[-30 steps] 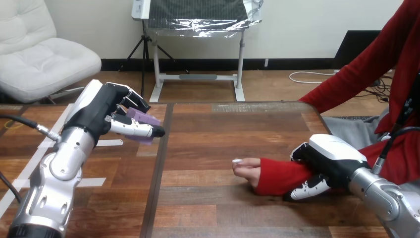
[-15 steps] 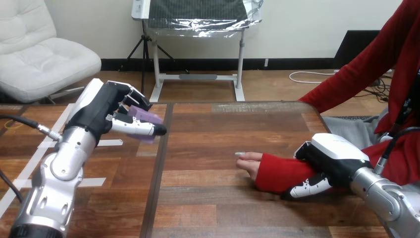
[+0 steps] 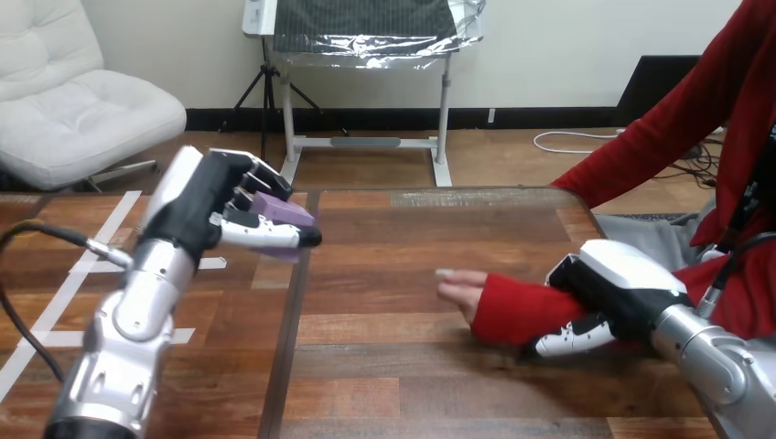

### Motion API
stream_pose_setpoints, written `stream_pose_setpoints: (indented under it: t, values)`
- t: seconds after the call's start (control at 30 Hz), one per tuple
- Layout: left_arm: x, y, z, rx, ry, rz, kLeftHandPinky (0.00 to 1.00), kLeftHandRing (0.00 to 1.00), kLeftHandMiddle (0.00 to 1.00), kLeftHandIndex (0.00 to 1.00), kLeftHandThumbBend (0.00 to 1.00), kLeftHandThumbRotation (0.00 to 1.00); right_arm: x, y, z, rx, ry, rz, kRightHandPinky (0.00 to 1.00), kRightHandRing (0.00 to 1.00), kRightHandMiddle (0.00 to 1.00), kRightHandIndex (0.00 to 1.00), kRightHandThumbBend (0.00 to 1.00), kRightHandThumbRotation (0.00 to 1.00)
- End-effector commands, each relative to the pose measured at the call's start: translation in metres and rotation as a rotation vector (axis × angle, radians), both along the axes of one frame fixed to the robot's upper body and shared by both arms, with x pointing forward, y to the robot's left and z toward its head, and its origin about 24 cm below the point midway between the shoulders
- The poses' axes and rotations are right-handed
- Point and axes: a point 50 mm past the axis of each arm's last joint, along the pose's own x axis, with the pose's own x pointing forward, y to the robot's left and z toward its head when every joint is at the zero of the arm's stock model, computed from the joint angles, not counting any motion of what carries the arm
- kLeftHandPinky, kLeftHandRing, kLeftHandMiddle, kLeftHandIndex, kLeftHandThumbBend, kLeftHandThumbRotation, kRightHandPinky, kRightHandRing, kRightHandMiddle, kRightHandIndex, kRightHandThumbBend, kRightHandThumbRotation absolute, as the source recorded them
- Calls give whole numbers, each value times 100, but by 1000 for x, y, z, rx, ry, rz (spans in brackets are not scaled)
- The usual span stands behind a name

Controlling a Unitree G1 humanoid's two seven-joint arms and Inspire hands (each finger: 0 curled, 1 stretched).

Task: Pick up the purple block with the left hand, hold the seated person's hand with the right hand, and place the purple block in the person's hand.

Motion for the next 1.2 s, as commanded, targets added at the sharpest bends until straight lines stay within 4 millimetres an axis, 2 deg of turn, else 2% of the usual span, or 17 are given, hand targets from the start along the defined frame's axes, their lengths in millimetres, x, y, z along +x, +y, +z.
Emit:
stream_pose_setpoints:
  t: [0.0, 0.27, 0.77, 1.17]
  values:
    - [15, -11, 20, -58, -84, -21, 41, 42, 43, 42, 83, 0, 20, 3, 43, 89, -173, 7, 21, 24, 28, 28, 67, 41]
    - [20, -21, 15, -86, -70, -34, 38, 42, 43, 42, 83, 0, 21, 6, 52, 102, -208, 19, 23, 25, 29, 29, 67, 43]
    - [31, -42, 8, -113, -49, -69, 37, 42, 44, 42, 85, 0, 21, 16, 67, 151, -244, 56, 19, 21, 25, 25, 68, 43]
    - [38, -60, 4, -146, -18, -92, 39, 44, 44, 42, 86, 0, 21, 28, 76, 192, -271, 86, 23, 26, 30, 32, 68, 42]
